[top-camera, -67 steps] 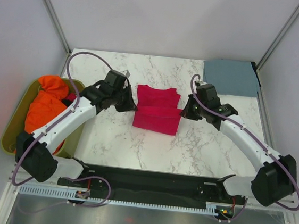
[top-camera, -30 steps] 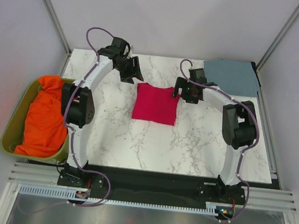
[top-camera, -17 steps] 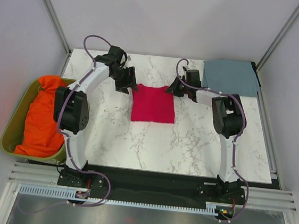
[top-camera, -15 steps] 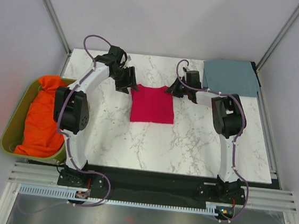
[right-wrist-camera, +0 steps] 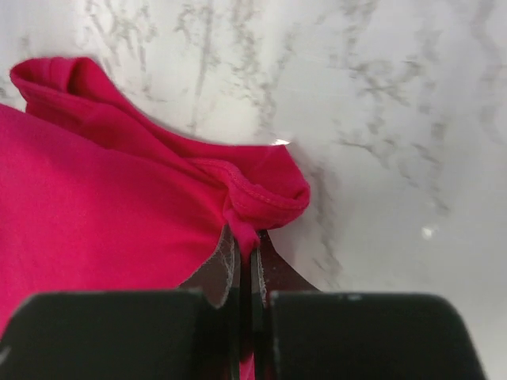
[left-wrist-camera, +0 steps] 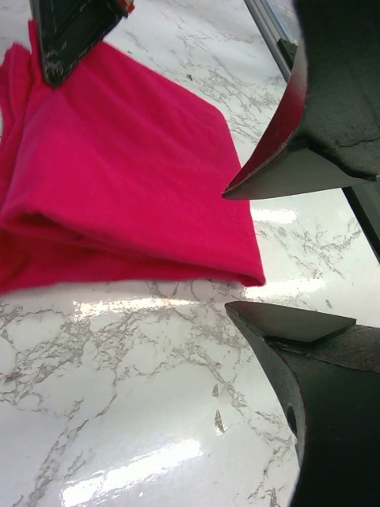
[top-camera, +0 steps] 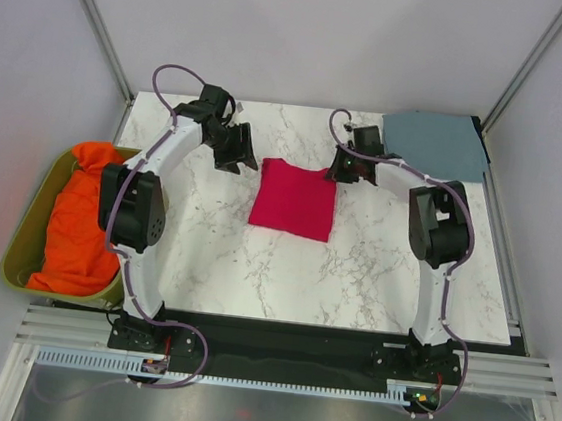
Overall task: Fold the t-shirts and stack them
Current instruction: Neatly place the folded tshirt to the corner
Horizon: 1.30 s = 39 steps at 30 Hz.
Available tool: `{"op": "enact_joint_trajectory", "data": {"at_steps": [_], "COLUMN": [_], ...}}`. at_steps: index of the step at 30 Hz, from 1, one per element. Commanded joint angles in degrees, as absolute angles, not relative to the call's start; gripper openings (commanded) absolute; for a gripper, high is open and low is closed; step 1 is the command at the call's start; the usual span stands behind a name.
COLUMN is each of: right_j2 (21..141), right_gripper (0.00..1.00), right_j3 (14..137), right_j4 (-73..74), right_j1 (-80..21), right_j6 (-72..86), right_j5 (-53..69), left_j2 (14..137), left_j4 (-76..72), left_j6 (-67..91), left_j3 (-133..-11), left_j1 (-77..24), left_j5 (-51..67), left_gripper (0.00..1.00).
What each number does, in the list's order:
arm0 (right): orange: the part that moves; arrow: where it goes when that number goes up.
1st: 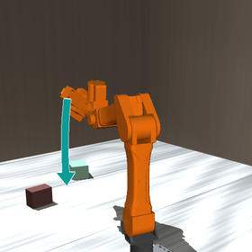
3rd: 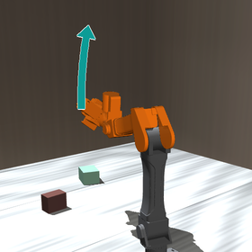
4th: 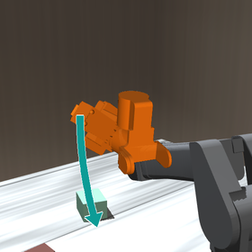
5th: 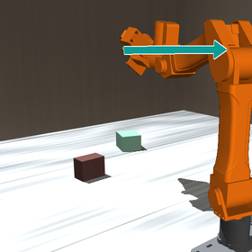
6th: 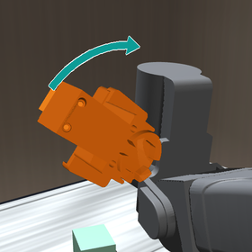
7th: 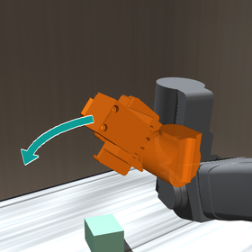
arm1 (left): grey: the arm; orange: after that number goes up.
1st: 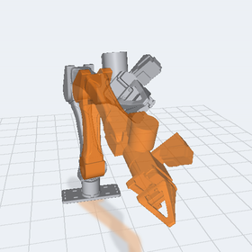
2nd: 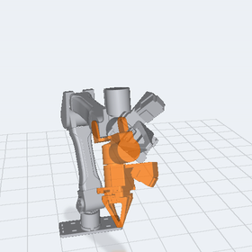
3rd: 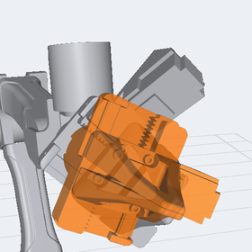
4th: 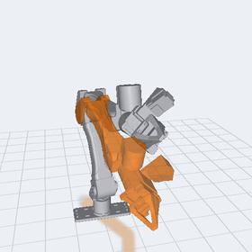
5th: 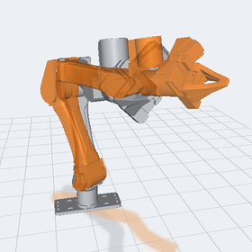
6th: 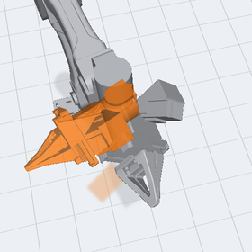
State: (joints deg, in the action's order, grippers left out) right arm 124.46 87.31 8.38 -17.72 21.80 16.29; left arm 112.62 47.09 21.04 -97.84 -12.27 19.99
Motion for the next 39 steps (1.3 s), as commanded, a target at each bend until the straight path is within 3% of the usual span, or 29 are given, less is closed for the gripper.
{"op": "enact_joint_trajectory", "data": {"at_steps": [1,11,17,39], "right_j2": [117.87,109.96,107.93,112.93], "right_gripper": [0.00,0.00,0.00,0.00], "right_j3": [91.84,95.36,97.55,111.79], "right_j4": [22.30,28.21,25.76,12.39], "right_j1": [-14.60,-11.69,-8.09,-0.26], "right_j6": [10.73,-5.09,-9.13,-15.56], "right_j5": [4.42,-14.13,-16.43,-7.30], "left_j2": [109.86,111.01,111.18,111.89], "left_j4": [45.00,44.47,44.21,43.86], "left_j6": [18.90,19.86,20.39,21.01], "left_j3": [-97.12,-96.68,-96.33,-96.15], "left_j1": [-11.69,-10.99,-10.81,-10.81], "left_j5": [21.62,23.73,24.61,26.19], "left_gripper": [0.61,0.60,0.60,0.59]}}
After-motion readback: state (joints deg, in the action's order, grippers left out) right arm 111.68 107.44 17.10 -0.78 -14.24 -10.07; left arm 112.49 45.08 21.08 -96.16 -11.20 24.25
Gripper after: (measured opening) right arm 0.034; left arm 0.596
